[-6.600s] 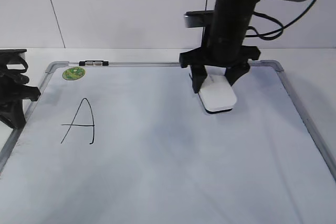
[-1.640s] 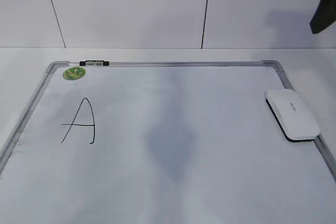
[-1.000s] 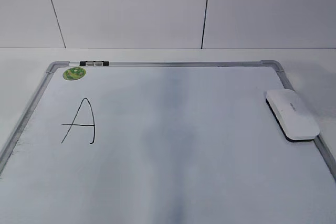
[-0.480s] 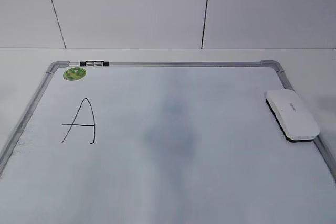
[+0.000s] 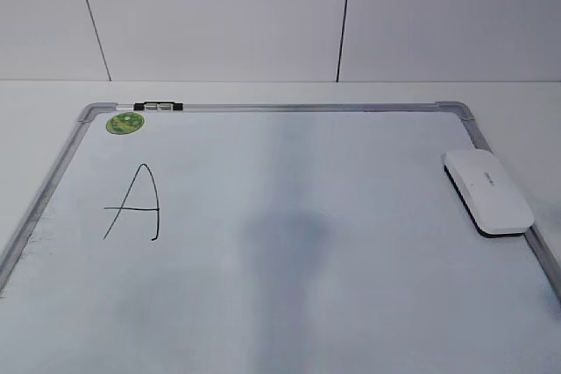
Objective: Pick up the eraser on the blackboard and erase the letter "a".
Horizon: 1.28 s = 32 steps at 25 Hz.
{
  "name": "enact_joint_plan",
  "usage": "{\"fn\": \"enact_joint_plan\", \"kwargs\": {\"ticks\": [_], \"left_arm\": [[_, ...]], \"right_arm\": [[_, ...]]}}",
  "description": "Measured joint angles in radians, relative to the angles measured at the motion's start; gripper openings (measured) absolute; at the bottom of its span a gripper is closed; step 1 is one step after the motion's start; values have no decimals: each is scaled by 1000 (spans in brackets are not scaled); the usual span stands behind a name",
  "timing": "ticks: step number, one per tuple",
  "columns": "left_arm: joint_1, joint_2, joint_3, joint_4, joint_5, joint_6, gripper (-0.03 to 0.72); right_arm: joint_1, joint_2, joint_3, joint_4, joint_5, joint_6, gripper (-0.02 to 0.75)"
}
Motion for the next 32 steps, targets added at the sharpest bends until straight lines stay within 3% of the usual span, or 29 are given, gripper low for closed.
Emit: {"fn": "enact_joint_plan", "kwargs": {"ticks": [10,26,32], "left_arm": [[0,-126,126,-111,4,2,245],[0,-126,212,-132,-156,55,245],[-5,-126,212,-134,-165,55,245]], "right_arm": [[0,-62,106,57,-22,-79,538],[0,-251,129,59,-38,-87,538],[0,-256,146,-3,-24,-70,538]]}}
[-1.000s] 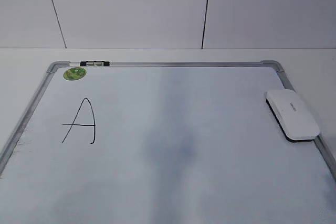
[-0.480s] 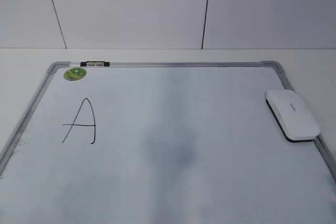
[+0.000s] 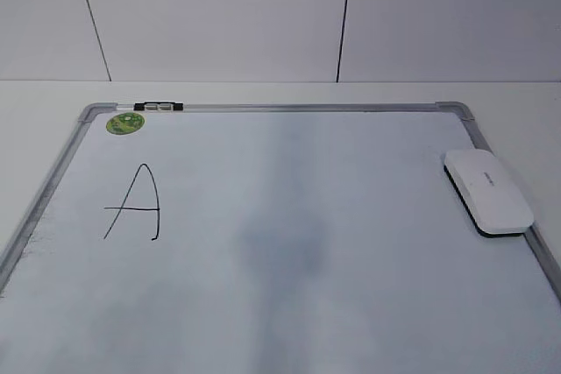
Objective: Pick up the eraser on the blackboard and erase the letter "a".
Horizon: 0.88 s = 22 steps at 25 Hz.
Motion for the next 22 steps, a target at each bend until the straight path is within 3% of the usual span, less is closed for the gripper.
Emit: {"fn": "enact_joint_plan", "kwargs": {"ticks": [6,15,22], "left_arm": [[-8,0,0,0,-5,0,245],[79,0,0,0,-5,0,245],[81,0,0,2,-5,1,245]], "right_arm": [[0,0,2,-24,2,5,538],[0,0,2,-104,2,76,538],[0,0,2,-114,2,100,538]]}}
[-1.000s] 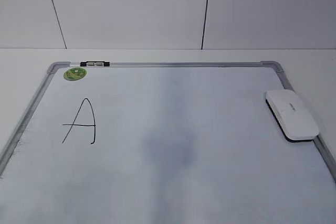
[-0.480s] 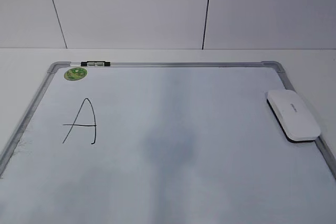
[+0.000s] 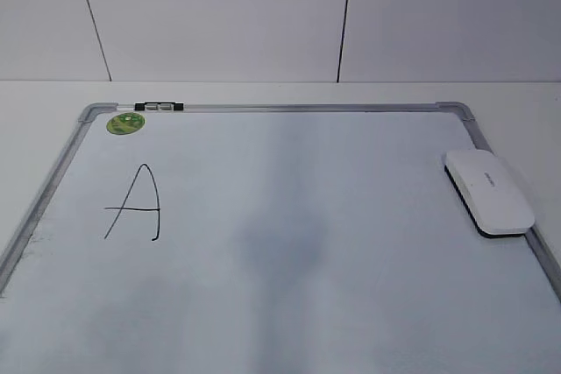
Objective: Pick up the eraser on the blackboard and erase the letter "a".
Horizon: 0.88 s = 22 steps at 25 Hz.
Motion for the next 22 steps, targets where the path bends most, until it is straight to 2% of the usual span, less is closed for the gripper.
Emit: {"fn": "enact_joint_plan", "kwargs": {"ticks": [22], "left_arm": [[0,0,0,0,0,0,245]], "right_arm": [[0,0,0,8,0,3,538]]}}
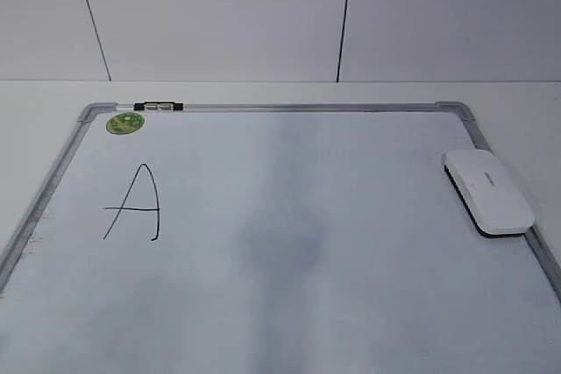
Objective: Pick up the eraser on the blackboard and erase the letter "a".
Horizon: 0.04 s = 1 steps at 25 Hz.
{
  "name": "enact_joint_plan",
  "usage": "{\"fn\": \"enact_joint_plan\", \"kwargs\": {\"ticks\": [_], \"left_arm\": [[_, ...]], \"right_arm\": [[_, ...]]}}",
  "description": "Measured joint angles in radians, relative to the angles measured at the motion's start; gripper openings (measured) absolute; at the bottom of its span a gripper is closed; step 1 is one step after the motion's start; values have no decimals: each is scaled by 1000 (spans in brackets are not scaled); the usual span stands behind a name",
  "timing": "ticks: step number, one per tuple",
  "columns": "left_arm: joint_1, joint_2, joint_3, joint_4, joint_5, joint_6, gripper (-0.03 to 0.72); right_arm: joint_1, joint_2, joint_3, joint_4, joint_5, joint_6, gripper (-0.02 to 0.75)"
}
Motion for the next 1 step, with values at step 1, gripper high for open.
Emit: {"fn": "enact_joint_plan", "kwargs": {"ticks": [1], "left_arm": [[0,0,0,0,0,0,245]], "right_arm": [[0,0,0,0,0,0,538]]}}
